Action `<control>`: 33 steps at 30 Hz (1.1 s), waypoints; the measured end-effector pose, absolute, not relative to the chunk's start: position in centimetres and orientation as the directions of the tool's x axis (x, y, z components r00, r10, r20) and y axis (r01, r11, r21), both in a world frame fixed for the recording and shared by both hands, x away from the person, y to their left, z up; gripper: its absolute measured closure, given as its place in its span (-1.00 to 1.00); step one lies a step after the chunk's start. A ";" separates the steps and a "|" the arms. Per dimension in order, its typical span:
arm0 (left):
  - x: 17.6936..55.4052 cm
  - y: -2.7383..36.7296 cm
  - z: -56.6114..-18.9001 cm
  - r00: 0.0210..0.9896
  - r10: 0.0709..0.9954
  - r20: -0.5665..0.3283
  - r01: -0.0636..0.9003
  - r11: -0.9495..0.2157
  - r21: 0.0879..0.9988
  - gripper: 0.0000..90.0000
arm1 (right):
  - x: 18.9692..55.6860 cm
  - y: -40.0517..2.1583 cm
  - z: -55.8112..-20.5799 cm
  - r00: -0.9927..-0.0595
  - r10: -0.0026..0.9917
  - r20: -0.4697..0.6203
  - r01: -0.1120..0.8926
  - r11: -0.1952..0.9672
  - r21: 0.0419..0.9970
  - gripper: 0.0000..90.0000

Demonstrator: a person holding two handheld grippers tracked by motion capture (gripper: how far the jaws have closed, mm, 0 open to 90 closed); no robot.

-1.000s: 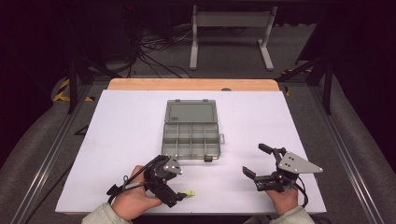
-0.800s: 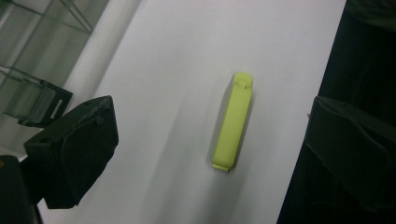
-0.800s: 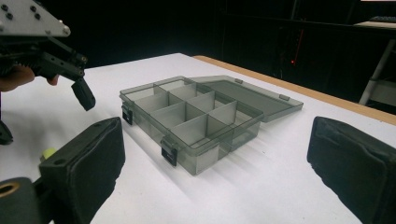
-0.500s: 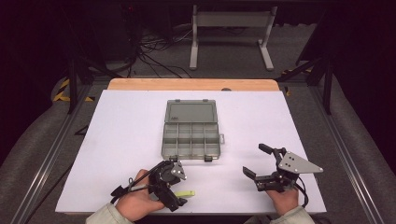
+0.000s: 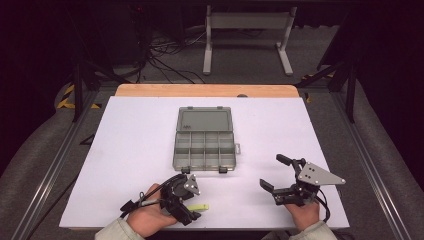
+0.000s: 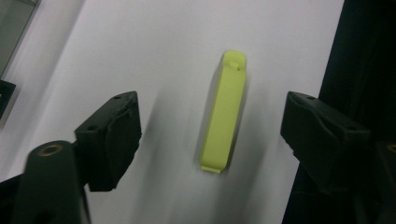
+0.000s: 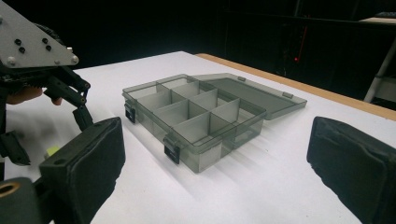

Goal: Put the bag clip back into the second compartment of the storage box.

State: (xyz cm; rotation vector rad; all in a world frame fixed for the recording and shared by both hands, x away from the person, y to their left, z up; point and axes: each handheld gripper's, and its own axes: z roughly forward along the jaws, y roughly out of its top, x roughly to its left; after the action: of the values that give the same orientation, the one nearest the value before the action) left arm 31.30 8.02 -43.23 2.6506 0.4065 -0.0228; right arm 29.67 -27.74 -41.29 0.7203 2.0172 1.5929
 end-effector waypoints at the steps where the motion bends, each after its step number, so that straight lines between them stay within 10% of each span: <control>1: 31.3 8.0 -43.2 0.957 0.277 -0.087 0.287 -0.855 0.432 -0.46 | 29.7 -27.7 -41.3 -0.754 0.656 -0.040 0.113 0.189 0.976 -0.89; 19: 30.9 7.7 -43.3 0.974 0.220 -0.048 0.220 -0.884 0.413 0.71 | 29.7 -27.7 -41.3 -0.756 0.654 -0.040 0.117 0.195 0.974 -0.88; 33: 30.5 8.3 -41.1 0.976 0.214 -0.041 0.208 -0.858 0.471 0.72 | 29.7 -27.7 -41.4 -0.756 0.654 -0.038 0.120 0.196 0.973 -0.88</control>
State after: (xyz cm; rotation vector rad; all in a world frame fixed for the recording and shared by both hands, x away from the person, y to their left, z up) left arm 30.52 8.27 -41.15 2.6329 0.2992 0.0173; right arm 29.74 -27.65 -41.37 0.7206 2.0290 1.5875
